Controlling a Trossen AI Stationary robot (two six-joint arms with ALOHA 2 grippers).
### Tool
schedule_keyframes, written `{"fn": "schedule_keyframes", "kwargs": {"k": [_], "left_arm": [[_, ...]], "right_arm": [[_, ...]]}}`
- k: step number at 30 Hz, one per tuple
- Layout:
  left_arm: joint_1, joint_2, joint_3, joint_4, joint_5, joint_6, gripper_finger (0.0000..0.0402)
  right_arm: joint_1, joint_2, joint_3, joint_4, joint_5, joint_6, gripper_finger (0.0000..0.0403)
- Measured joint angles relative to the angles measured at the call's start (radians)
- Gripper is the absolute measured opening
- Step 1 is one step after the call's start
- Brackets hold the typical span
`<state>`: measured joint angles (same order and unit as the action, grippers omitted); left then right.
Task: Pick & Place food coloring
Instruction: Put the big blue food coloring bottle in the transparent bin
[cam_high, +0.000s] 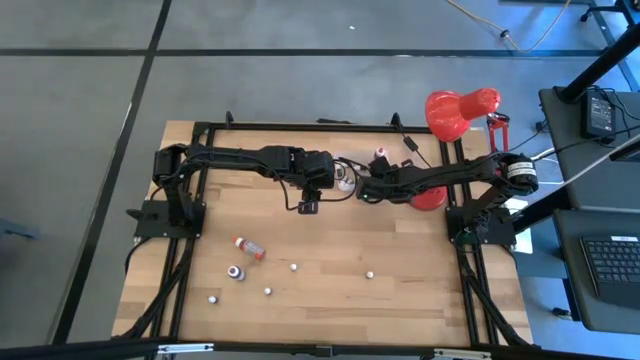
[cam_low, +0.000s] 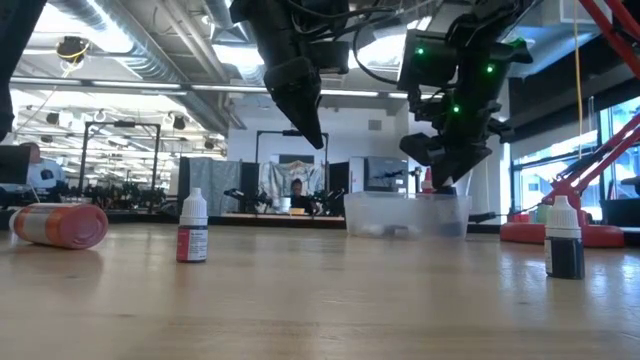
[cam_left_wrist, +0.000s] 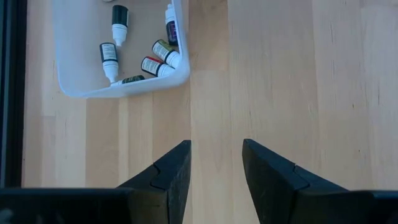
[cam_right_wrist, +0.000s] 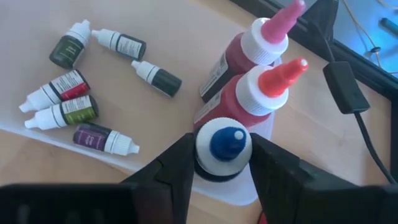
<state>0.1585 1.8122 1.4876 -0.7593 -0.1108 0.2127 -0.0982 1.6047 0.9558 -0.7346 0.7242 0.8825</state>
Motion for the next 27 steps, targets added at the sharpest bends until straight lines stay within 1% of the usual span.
{"fn": "schedule_keyframes", "kwargs": {"k": [11,18,27], "left_arm": [[0.000,0.000,0.000,0.000,0.000,0.000,0.0141],[0.000,0.000,0.000,0.000,0.000,0.000,0.0141],[0.000,0.000,0.000,0.000,0.000,0.000,0.0141]], "right_arm": [[0.000,-0.001,0.000,-0.064,0.004,-0.001,0.0149],[0.000,-0.002,0.000,-0.069,0.010,-0.001,0.0149],[0.000,-0.047,0.000,-0.095,0.015,-0.002,0.0149]]}}
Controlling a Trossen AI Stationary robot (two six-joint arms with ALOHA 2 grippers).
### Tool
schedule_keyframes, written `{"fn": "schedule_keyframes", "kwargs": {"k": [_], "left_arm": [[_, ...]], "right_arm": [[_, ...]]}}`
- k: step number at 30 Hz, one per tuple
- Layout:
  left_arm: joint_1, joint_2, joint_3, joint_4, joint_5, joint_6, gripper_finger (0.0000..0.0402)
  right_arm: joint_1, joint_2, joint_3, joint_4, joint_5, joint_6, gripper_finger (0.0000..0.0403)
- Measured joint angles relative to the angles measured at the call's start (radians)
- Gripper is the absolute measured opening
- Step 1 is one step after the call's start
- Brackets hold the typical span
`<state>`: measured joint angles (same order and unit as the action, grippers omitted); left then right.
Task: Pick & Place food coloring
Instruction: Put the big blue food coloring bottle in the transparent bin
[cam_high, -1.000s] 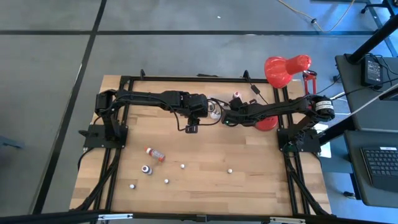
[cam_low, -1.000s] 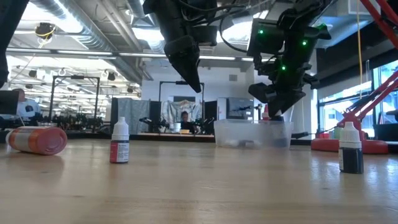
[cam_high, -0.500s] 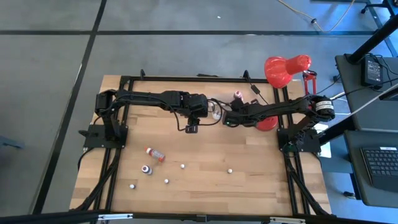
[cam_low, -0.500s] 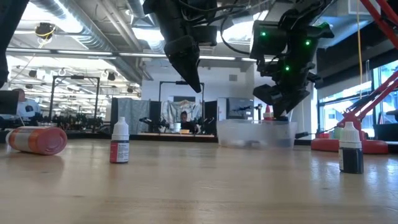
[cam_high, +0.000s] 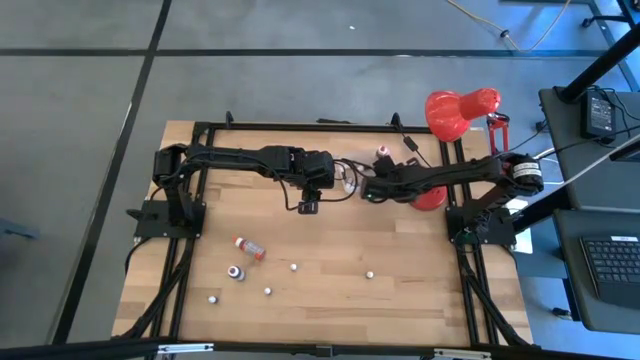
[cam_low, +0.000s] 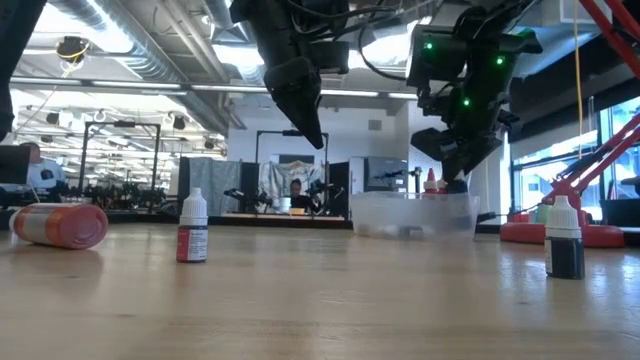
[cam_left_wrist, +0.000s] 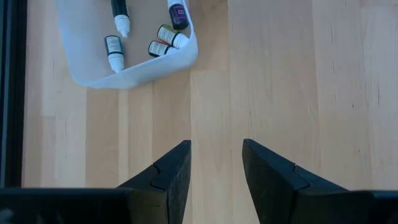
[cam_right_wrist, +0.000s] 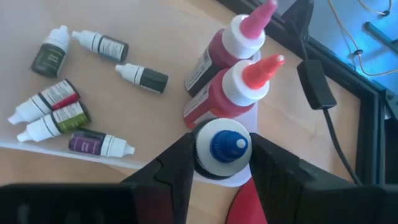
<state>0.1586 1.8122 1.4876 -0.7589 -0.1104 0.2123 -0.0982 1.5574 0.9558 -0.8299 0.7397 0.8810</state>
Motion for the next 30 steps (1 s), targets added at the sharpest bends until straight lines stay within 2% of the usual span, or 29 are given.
{"fn": "schedule_keyframes", "kwargs": {"k": [30], "left_arm": [[0.000,0.000,0.000,0.000,0.026,-0.009,0.0141]], "right_arm": [[-0.005,-0.009,0.000,-0.011,-0.017,0.001,0.0150]]}}
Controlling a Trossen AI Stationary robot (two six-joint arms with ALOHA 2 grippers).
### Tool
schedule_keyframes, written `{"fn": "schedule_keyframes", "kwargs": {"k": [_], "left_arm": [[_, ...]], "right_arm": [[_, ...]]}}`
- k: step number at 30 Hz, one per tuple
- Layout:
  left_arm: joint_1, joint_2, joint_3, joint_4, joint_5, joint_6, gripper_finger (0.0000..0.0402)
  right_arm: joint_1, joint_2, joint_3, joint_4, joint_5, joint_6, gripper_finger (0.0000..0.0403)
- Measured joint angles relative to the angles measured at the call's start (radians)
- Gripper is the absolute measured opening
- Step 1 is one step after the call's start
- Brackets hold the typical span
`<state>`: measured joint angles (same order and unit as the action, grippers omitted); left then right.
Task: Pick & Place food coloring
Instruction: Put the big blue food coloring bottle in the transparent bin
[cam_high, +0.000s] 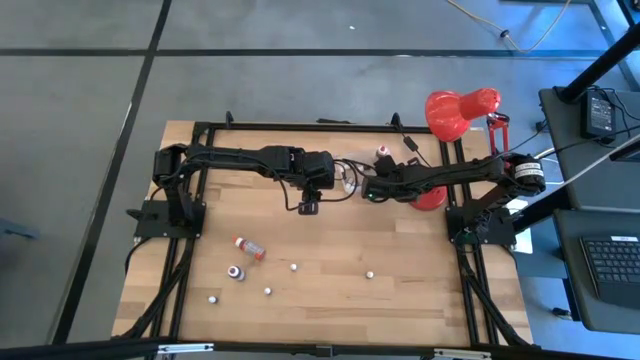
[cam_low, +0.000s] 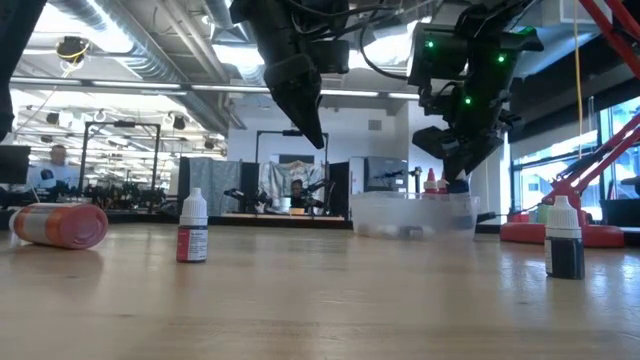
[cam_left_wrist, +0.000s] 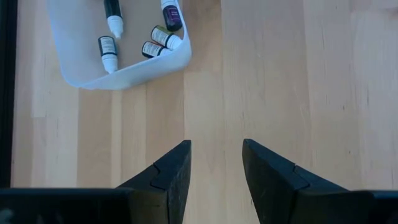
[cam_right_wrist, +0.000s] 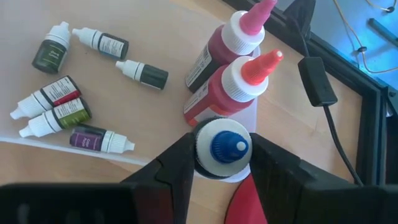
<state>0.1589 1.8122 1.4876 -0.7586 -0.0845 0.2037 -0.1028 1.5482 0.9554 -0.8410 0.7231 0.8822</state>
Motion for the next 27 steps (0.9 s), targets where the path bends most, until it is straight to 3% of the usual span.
{"fn": "schedule_keyframes", "kwargs": {"k": [7,19,27], "left_arm": [[0.000,0.000,0.000,0.000,0.000,-0.009,0.0141],[0.000,0.000,0.000,0.000,0.000,-0.009,0.0141],[0.000,0.000,0.000,0.000,0.000,-0.008,0.0141]], "right_arm": [[-0.016,0.000,-0.049,0.043,-0.027,0.003,0.0160],[-0.019,0.001,-0.058,0.042,-0.041,0.003,0.0256],[-0.020,-0.017,-0.057,0.004,-0.035,0.003,0.0277]]}}
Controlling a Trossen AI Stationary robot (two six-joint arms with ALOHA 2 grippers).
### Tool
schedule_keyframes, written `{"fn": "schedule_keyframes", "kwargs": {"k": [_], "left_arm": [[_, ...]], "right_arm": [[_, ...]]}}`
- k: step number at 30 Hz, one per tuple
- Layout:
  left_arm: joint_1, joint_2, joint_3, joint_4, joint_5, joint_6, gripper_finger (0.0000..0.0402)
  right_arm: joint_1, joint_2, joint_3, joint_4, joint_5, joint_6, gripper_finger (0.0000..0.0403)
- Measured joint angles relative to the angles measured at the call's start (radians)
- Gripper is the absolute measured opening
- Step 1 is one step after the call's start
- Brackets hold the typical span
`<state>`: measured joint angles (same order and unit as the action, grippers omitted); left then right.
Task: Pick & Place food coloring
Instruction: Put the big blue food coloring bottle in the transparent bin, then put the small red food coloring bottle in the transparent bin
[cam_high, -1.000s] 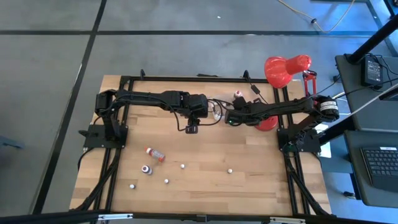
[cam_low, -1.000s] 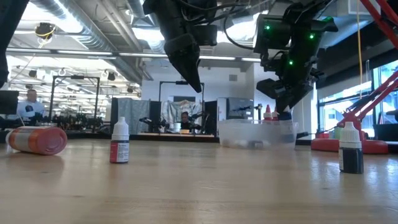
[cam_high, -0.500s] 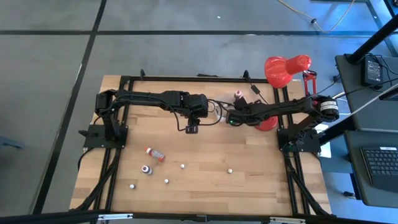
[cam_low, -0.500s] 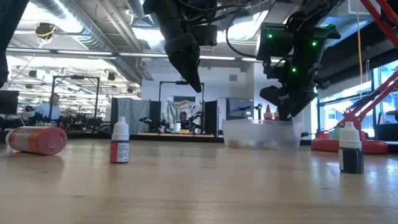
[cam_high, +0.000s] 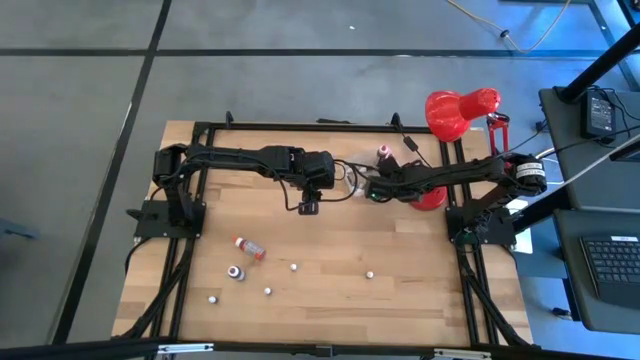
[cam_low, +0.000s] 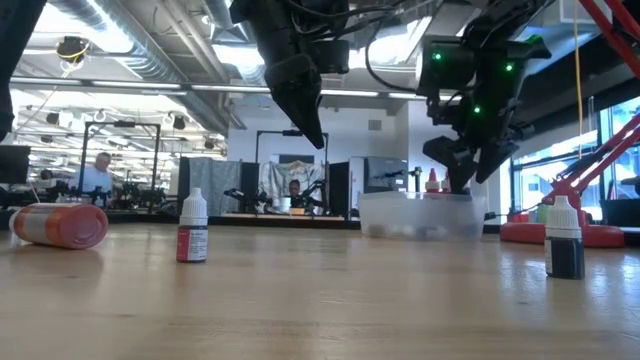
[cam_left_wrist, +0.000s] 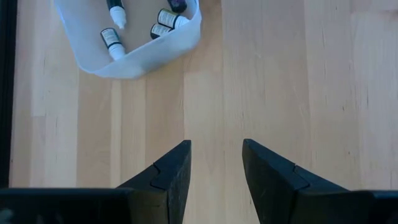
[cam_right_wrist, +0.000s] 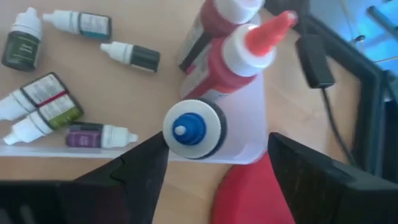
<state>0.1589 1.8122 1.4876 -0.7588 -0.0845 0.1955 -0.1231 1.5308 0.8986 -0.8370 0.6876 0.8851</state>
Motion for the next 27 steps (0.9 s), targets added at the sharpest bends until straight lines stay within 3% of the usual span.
{"fn": "schedule_keyframes", "kwargs": {"k": [16,27], "left_arm": [[0.000,0.000,0.000,0.001,0.000,0.000,0.0141],[0.004,0.000,0.000,-0.029,0.000,0.000,0.0141]], "right_arm": [[-0.016,-0.008,0.004,-0.034,0.081,0.001,0.0277],[0.057,-0.009,0.203,-0.053,0.074,-0.167,0.0277]]}}
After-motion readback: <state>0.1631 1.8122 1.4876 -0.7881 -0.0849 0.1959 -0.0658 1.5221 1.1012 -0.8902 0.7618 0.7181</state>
